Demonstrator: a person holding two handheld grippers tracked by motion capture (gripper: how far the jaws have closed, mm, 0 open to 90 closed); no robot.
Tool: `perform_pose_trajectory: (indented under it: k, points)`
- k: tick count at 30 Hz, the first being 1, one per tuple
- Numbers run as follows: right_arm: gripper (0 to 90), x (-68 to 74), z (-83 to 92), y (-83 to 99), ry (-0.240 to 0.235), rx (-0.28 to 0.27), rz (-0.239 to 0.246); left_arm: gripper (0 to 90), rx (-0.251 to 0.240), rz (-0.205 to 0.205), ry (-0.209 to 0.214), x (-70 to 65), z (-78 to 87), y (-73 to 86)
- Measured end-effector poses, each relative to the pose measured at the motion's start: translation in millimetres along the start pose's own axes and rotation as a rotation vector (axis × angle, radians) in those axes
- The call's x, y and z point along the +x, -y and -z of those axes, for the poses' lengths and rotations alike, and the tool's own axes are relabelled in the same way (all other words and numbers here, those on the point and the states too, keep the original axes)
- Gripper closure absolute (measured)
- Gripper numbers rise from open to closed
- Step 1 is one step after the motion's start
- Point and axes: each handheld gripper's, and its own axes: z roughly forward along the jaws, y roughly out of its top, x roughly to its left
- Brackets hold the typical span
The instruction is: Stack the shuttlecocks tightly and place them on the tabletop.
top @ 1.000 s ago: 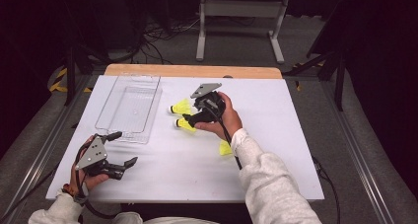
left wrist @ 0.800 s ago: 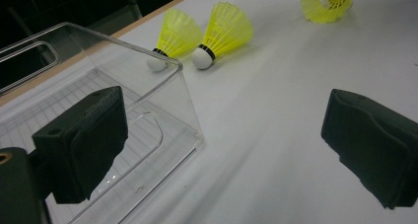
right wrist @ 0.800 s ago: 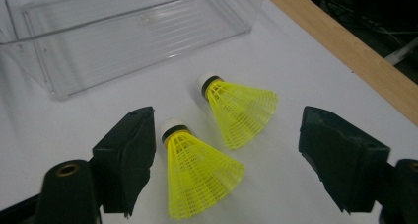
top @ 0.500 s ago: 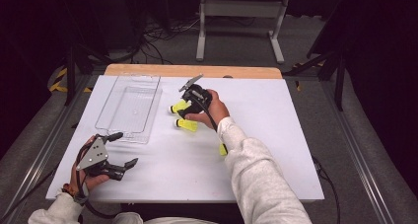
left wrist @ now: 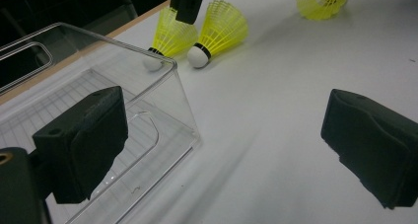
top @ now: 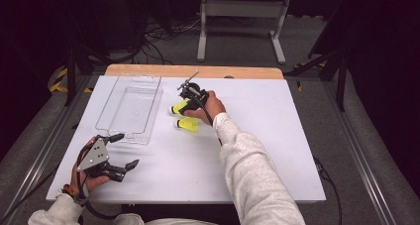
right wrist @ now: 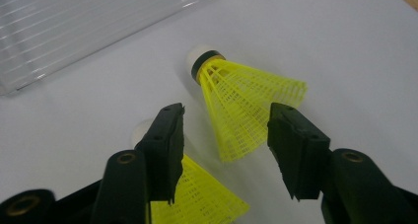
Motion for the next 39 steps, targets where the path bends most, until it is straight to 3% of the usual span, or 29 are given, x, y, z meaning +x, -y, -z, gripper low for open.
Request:
perform_pose_trajectory:
  k: [6,18,26,39]
  points:
    - [63.8,-1.9,-6.9,-0.8,-0.01,0.023,0.003,5.1,0.004,-0.001,0.002,-0.6,0.0,-0.3]
    - [88.6,0.8,-9.2,-2.5,-0.016,0.002,0.023,5.8,0.012,-0.005,-0.002,-0.7,-0.8,-0.1]
    - [90.0,-0.4,-4.9,-3.2,0.001,-0.032,0.037,5.8,0.016,-0.006,0.003,-0.5,-1.3,0.2]
    - [90.0,-8.4,24.1,3.4,0.022,-0.112,0.043,5.8,0.017,-0.005,0.0,-0.5,-1.2,0.4]
